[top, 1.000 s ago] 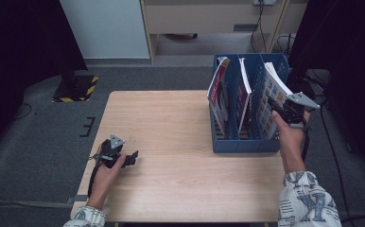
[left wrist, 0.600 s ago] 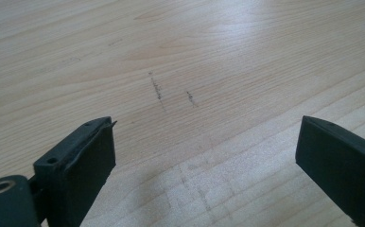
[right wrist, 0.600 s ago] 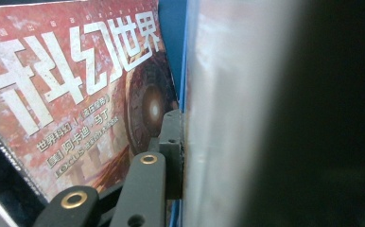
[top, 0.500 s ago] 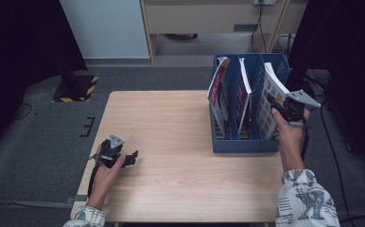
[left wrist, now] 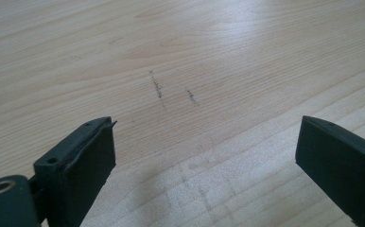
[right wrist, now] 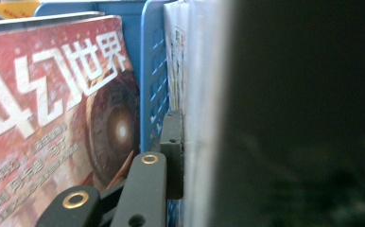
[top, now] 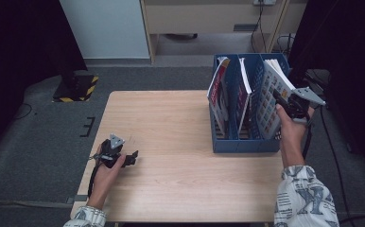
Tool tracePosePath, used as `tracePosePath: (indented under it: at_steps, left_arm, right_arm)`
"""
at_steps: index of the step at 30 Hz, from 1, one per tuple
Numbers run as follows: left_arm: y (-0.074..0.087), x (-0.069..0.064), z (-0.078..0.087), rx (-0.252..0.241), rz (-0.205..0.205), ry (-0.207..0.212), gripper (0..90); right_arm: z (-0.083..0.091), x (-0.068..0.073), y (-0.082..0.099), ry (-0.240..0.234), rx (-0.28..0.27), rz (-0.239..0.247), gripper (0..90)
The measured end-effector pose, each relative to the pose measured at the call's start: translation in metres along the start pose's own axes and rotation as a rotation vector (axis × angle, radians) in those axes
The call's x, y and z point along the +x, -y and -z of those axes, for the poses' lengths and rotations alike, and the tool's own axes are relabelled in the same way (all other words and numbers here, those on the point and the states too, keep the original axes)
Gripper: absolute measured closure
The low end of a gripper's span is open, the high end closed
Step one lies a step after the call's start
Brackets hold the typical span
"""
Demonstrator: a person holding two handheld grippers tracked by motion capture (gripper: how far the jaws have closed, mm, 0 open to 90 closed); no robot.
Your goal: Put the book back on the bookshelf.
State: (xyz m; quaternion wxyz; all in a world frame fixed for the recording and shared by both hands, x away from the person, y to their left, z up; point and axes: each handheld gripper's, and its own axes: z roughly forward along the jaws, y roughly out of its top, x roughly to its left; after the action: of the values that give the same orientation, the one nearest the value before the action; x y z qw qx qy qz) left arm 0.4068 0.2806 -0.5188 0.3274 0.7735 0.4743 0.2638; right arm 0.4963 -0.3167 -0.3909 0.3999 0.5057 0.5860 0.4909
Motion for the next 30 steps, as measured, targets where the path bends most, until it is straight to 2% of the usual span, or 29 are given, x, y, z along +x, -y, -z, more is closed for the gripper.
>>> tracePosePath:
  at_steps: [5, 10, 18, 30]
  left_arm:
    - [0.000, 0.000, 0.000, 0.001, 0.001, 0.000, 5.3]
    - [0.000, 0.000, 0.000, 0.002, -0.002, -0.004, 5.3]
    - [0.000, 0.000, -0.001, 0.001, -0.004, -0.001, 5.3]
    - [-0.001, -0.001, -0.001, 0.001, -0.008, 0.001, 5.3]
  right_arm:
    - [-0.004, -0.003, -0.001, 0.007, -0.025, 0.000, 73.3]
    - [-0.006, -0.005, 0.003, 0.015, -0.005, 0.007, 73.3]
    - [-0.009, -0.006, 0.004, 0.025, -0.010, 0.006, 73.3]
    - [-0.008, 0.002, 0.008, -0.017, 0.001, 0.032, 73.0]
